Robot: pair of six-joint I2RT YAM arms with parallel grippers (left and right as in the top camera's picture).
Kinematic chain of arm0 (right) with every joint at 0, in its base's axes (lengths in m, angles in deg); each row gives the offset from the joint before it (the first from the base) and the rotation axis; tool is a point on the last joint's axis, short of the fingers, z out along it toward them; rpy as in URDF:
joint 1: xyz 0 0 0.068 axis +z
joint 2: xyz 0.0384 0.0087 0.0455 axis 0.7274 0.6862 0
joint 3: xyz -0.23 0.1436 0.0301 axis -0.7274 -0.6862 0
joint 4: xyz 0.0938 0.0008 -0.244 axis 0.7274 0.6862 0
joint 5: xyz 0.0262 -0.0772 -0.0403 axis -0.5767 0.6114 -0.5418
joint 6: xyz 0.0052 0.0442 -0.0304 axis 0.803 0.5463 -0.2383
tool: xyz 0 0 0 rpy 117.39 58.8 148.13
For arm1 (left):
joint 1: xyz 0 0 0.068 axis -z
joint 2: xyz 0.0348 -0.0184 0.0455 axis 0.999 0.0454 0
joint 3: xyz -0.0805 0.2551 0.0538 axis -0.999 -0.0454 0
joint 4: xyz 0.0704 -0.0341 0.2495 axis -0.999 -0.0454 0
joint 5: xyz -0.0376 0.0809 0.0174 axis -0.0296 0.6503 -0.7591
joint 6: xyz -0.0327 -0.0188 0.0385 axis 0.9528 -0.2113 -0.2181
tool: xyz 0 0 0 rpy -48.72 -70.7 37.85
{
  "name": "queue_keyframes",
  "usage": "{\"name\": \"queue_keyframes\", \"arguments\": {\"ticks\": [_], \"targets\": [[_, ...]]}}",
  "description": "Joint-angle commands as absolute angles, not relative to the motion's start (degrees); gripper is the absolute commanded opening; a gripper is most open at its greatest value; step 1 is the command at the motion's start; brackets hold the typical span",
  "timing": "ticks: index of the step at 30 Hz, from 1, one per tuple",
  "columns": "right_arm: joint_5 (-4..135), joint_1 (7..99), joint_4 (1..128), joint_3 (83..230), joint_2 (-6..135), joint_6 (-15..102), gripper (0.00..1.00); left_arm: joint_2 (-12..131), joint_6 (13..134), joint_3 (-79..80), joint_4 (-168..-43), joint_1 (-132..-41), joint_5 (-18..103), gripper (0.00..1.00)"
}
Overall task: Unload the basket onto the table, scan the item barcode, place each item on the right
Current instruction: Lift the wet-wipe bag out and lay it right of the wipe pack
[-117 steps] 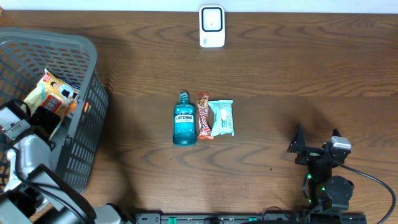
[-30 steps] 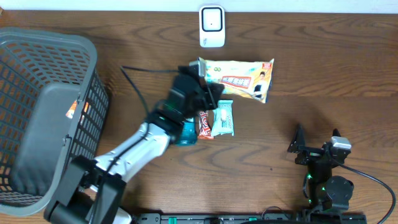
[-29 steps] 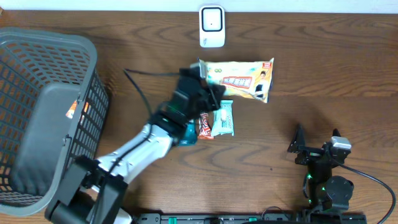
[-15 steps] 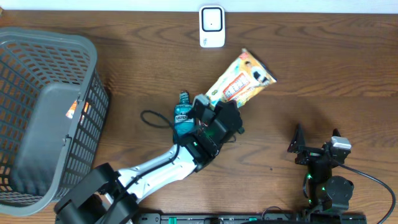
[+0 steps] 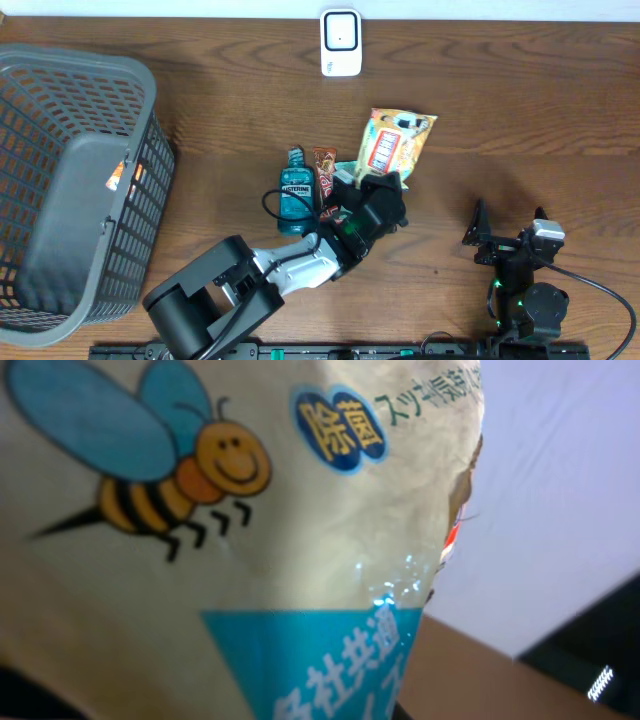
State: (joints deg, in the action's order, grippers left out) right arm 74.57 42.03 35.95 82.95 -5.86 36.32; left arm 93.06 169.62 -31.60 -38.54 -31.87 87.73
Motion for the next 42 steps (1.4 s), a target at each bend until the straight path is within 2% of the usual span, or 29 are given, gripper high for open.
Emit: {"name": "queue_keyframes", "arguments": {"ticks": [1,9,10,13,17,24,33,37,42], "targets": [[74.5,42.1,36.1,82.9,-6.2,35.9,0.99,92.7,173.3,-31.1,-38.6,-29.9,87.6,0.07],[74.5,42.0,36.1,82.9,-6.2,35.9,0.99,92.7,173.3,-31.1,-41.3,-28.2,87.6,0.08],[74.5,42.0,36.1,82.9,-6.2,35.9,0.99,92.7,173.1,-31.2,-41.3,-28.2,87.5,0.14],[74.5,42.0,36.1,82.9,-6.2,35.9,0.99,92.7,172.9,-31.1,-40.1,-28.2,85.4,0.64],[74.5,42.0,36.1,82.9,-6.2,35.9,0.99,92.6,166.9,-31.0,-36.8,-28.2,84.9,0.95],[74.5,42.0,36.1,82.9,-6.2,35.9,0.99,90.5,159.8,-29.9,-36.4,-28.2,86.2,0.99],[74.5,42.0,36.1,82.9,-6.2,35.9,0.99,79.0,139.3,-29.4,-39.4,-30.4,87.9,0.99],[74.5,42.1,36.1,82.9,-6.2,35.9,0.99,71.4,128.1,-27.0,-45.2,-32.4,88.0,0.99],[74.5,42.0,36.1,82.9,-6.2,35.9,0.99,61.1,104.6,-22.1,-57.7,-36.9,88.1,0.99]]}}
